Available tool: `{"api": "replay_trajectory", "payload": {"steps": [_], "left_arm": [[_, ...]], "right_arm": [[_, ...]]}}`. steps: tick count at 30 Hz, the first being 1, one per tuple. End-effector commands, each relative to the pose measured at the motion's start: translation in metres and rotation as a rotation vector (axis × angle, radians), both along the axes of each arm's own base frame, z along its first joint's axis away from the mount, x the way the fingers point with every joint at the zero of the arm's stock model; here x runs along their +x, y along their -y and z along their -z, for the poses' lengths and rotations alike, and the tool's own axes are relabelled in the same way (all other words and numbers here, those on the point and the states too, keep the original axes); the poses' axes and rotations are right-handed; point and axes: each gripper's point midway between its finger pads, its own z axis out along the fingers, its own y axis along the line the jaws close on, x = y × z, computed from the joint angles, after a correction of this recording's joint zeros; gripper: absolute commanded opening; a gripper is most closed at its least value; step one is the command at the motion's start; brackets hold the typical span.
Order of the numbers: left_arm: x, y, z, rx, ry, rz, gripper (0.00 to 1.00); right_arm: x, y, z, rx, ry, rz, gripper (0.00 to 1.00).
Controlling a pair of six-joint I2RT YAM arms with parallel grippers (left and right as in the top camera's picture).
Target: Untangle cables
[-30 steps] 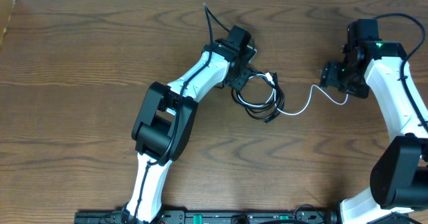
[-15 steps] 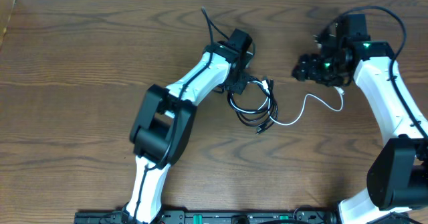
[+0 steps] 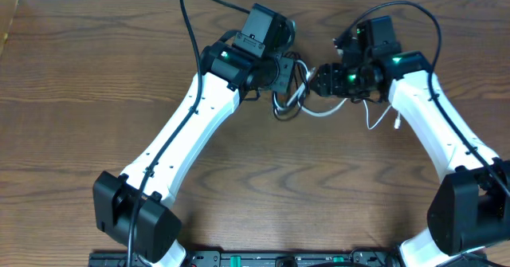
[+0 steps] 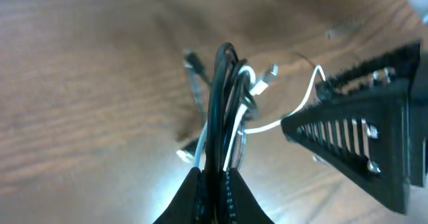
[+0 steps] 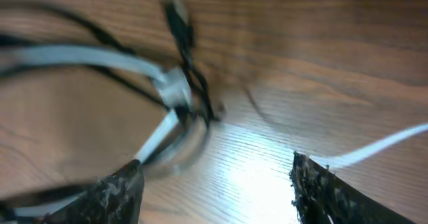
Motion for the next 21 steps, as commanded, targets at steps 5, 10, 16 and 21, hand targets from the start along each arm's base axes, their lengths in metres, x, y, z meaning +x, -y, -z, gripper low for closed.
{"api": "replay_trajectory", "payload": {"steps": [5,10,16,21], "left_arm": [[-0.008,-0.002,-0.005,-0.038,-0.046,-0.053,0.08],[-0.008,-0.002,-0.005,-0.055,-0.061,-0.087,0.07],[-0.009,-0.002,-0.004,-0.055,-0.071,-0.096,0.07],[-0.01,-0.003,-0.004,-0.068,-0.088,-0.127,0.07]], "right_arm": [[-0.004,-0.009,0.008,-0.037,-0.013,0.013,0.65],[-0.008,-0.014,0.021,-0.065,-0.037,-0.001,0.63],[-0.012,-0.011,0.035,-0.141,-0.068,0.029,0.61],[-0.014,-0.011,0.045,-0.193,-0.073,0.023,0.61]]}}
